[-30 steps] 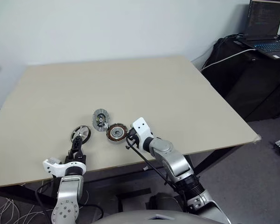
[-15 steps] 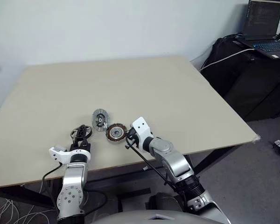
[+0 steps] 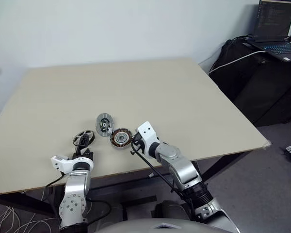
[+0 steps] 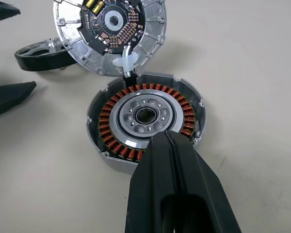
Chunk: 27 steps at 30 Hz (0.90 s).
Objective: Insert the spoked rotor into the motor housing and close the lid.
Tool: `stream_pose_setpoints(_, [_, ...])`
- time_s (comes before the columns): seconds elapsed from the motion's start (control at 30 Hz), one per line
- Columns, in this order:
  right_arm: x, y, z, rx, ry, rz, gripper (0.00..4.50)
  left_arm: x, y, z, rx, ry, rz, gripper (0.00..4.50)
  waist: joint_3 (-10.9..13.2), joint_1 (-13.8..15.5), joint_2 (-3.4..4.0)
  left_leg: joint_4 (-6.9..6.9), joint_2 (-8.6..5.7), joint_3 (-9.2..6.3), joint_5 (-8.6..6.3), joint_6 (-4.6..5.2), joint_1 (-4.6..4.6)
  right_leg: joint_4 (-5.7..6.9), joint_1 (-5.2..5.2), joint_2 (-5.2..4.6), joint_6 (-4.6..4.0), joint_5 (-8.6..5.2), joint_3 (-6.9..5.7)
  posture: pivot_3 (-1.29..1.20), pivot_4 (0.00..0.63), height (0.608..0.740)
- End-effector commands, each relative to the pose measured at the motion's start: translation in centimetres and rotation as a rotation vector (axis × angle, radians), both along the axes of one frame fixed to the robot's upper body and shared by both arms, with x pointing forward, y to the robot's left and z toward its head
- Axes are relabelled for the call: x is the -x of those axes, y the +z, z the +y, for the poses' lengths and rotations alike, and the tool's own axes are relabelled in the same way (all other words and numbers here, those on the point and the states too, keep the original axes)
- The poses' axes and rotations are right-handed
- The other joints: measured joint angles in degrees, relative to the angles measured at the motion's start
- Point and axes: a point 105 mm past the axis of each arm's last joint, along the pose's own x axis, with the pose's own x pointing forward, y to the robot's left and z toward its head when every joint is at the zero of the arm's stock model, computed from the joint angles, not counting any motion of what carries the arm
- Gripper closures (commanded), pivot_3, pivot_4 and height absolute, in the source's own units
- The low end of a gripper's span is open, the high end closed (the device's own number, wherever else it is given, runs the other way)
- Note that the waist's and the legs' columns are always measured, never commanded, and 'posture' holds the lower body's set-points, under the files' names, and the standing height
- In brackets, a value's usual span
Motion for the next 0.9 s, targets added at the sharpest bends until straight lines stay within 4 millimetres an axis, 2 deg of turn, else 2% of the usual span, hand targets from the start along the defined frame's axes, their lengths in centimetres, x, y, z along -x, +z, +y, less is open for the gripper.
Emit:
stream_pose_setpoints(0.03, [-0.5,1.9,0.3,-0.039,0.003,-0.061,4.49,-0.1,0.1,-2.0,0.135,0.080,-0.051,0.00,0.0,0.0,0.00,0.00,0.00,0.00,0.00,0.00,0.00,0.00,0.00,0.00,0.00,0.00,0.00,0.00,0.000,0.740])
stream_pose_setpoints(0.13, [-0.5,1.8,0.3,-0.039,0.003,-0.059,4.49,-0.3,0.1,-1.8,0.135,0.090,-0.070,0.00,0.0,0.1,0.00,0.00,0.00,0.00,0.00,0.00,0.00,0.00,0.00,0.00,0.00,0.00,0.00,0.00,0.000,0.740])
stream_pose_setpoints(0.4, [-0.3,1.8,0.3,-0.043,0.003,-0.056,4.49,-1.9,-0.3,-2.9,0.134,0.018,-0.071,0.00,0.0,0.1,-0.05,0.00,-0.02,-0.01,0.01,-0.01,0.00,0.00,0.01,0.01,0.00,0.00,0.00,0.00,0.000,0.740])
stream_pose_setpoints(0.63, [-0.3,1.7,-0.1,-0.037,-0.013,-0.056,4.49,-2.5,-0.3,-2.8,0.140,0.030,-0.084,0.00,0.0,0.1,-0.06,0.00,-0.03,-0.01,0.02,-0.02,0.01,0.00,0.04,0.02,0.00,0.01,0.00,0.00,0.000,0.740])
stream_pose_setpoints(0.73, [-0.4,1.6,-0.3,-0.037,-0.020,-0.055,4.50,-2.4,-0.5,-2.5,0.143,0.047,-0.079,0.57,0.0,0.1,-0.07,0.00,-0.02,-0.02,0.03,-0.03,0.02,0.01,0.04,0.02,0.00,0.01,0.00,0.00,0.000,0.740])
stream_pose_setpoints(0.9, [-0.5,1.5,-0.5,-0.037,-0.031,-0.050,4.50,-2.2,-0.7,-1.8,0.148,0.088,-0.067,2.22,0.0,0.1,-0.08,0.00,-0.03,-0.02,0.02,-0.03,0.00,0.01,0.04,0.02,0.00,0.01,0.01,0.00,0.000,0.740])
